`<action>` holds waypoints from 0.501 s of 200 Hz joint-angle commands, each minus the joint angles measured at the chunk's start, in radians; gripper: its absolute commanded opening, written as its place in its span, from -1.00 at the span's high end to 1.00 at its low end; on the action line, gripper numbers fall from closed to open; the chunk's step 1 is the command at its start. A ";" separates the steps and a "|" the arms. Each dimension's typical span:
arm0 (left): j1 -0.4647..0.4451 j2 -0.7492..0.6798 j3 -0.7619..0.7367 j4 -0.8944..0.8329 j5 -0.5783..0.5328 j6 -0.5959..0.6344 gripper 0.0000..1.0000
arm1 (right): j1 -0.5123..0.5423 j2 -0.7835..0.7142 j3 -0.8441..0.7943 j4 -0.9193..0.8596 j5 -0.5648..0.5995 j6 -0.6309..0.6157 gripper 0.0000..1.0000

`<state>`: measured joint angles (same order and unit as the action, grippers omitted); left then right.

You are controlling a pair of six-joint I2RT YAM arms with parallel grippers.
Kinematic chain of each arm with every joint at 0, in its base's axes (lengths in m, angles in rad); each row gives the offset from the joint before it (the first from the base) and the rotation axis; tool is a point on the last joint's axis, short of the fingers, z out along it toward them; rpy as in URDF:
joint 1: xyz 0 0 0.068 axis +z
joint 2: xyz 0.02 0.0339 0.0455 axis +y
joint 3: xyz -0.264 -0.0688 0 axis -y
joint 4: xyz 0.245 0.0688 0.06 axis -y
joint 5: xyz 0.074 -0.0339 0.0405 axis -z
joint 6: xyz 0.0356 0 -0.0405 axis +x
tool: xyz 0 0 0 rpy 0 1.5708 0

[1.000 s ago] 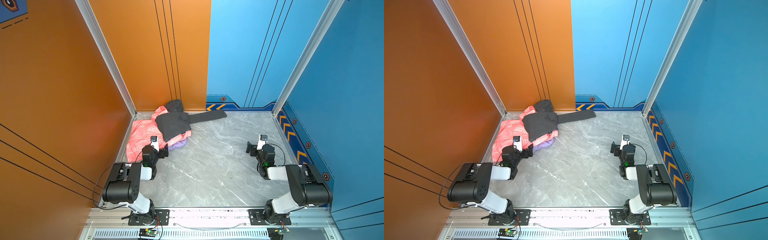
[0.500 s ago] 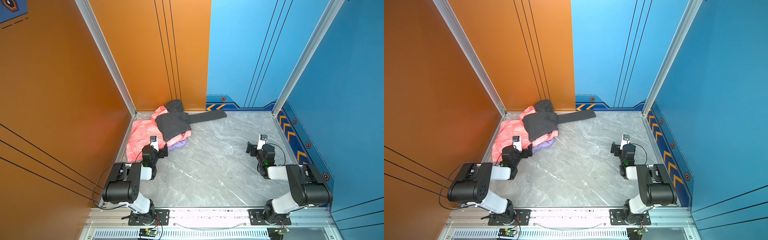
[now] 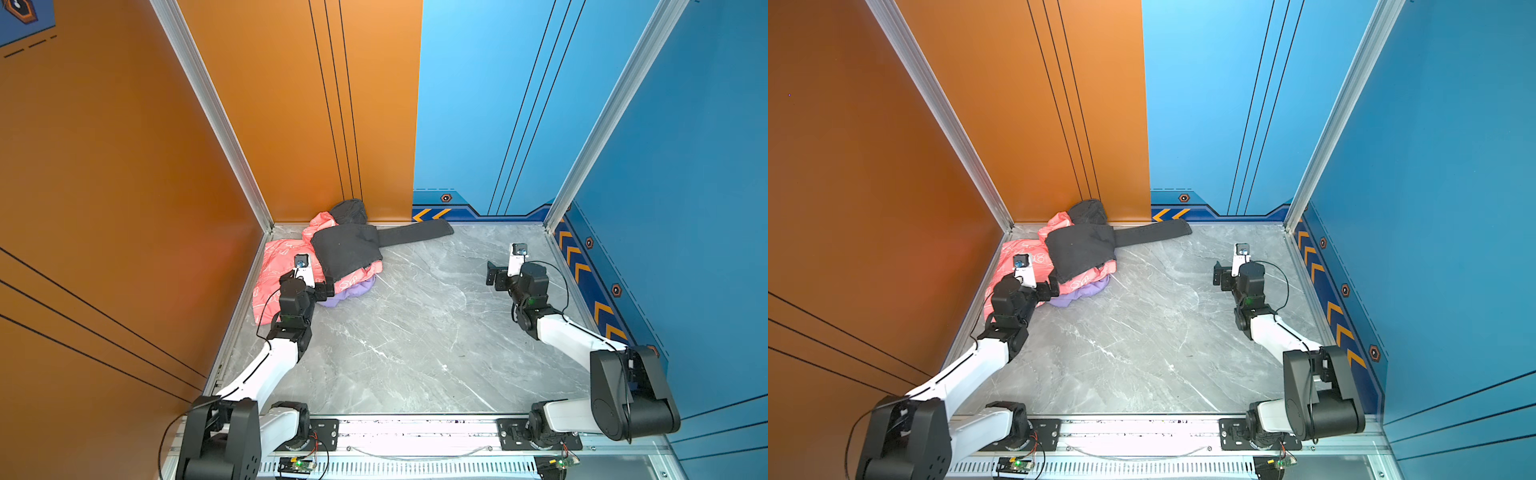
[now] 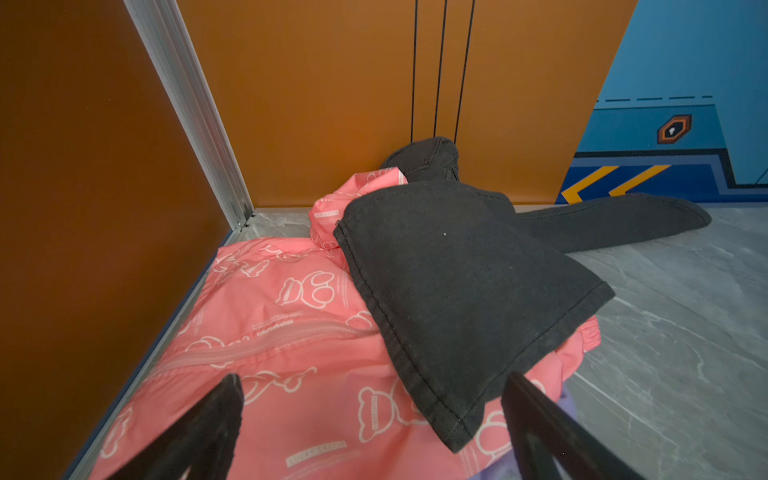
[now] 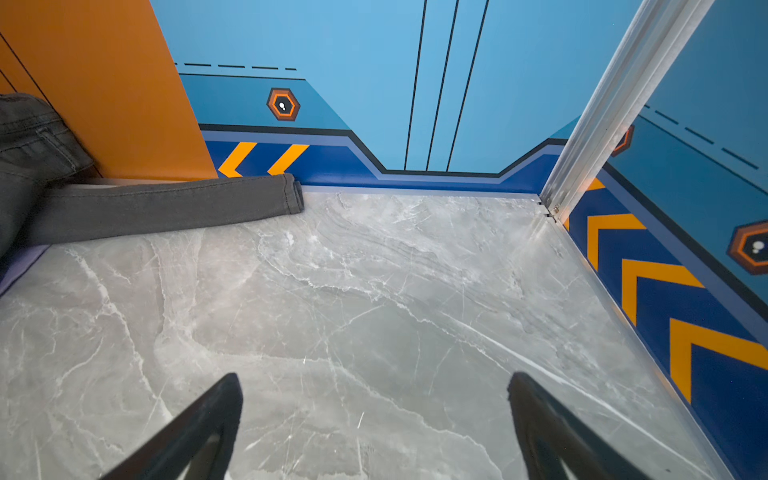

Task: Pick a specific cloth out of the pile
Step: 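Reach the left gripper into the pile while the right gripper moves toward the far wall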

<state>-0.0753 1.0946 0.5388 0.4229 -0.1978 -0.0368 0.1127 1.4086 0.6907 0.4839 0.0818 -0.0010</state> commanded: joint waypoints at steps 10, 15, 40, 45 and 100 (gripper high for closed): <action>0.015 -0.088 0.124 -0.421 -0.250 -0.276 -0.96 | 0.029 0.022 0.145 -0.210 0.015 0.000 -1.00; 0.024 -0.101 0.143 -0.464 -0.247 -0.298 -0.96 | 0.040 0.022 0.164 -0.249 0.019 -0.008 -1.00; 0.075 -0.142 0.205 -0.563 -0.140 -0.293 -0.96 | 0.093 0.038 0.311 -0.487 0.072 -0.057 -1.00; 0.088 -0.143 0.216 -0.579 -0.112 -0.294 -0.96 | 0.103 0.045 0.342 -0.537 0.072 -0.064 -1.00; 0.129 -0.107 0.309 -0.815 0.044 -0.532 -0.98 | 0.120 0.060 0.543 -0.798 0.009 -0.023 -1.00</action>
<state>0.0525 0.9657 0.8299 -0.2291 -0.2344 -0.3927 0.2302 1.4879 1.2201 -0.1715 0.1047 -0.0509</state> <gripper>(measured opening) 0.986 0.999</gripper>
